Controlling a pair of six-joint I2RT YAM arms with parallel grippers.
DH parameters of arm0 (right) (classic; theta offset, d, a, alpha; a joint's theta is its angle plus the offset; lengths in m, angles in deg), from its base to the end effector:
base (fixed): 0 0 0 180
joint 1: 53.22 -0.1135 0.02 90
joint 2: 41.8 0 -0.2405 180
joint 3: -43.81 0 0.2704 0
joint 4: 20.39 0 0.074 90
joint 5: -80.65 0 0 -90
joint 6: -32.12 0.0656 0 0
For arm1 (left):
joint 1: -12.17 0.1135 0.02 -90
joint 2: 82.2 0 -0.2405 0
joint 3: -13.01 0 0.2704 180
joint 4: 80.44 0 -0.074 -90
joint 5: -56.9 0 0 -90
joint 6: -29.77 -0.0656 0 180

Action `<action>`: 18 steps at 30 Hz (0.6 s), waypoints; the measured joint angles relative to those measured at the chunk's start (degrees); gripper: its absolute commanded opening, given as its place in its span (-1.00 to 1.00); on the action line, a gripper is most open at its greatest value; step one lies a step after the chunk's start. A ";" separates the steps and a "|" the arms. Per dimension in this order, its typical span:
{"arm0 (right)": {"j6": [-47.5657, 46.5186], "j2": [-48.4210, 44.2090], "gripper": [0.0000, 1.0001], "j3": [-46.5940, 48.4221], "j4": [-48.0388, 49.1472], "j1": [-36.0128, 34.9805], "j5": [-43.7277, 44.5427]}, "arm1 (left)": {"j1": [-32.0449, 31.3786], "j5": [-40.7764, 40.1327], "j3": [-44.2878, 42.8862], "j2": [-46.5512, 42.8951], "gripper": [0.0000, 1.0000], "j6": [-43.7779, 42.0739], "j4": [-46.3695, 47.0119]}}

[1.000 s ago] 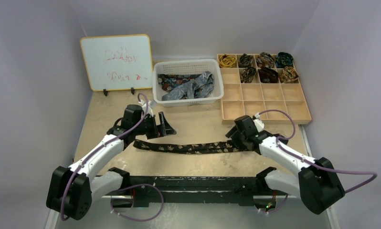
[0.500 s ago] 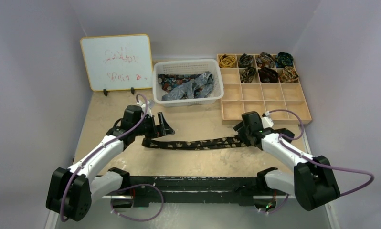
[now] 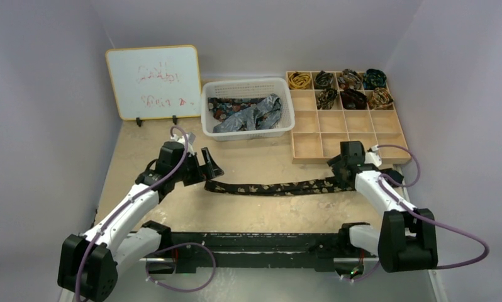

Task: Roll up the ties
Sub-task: Flatten out the tie at the center of the board.

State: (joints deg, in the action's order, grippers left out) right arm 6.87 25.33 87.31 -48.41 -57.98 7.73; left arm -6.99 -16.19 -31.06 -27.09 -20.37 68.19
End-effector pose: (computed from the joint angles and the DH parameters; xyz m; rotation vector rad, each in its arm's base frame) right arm 0.2598 0.0023 0.1195 1.3210 2.0354 0.1814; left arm 0.2288 -0.0997 0.1668 -0.2794 2.4145 -0.8406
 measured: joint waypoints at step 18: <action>-19.76 -20.65 0.63 -4.72 25.46 -0.04 -28.96 | 0.00 -7.32 0.00 7.69 0.77 0.11 -2.16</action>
State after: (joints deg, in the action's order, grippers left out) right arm -12.89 4.68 82.58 -22.95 -58.02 -21.23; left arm -6.99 -23.51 -31.06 -19.40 -20.26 66.03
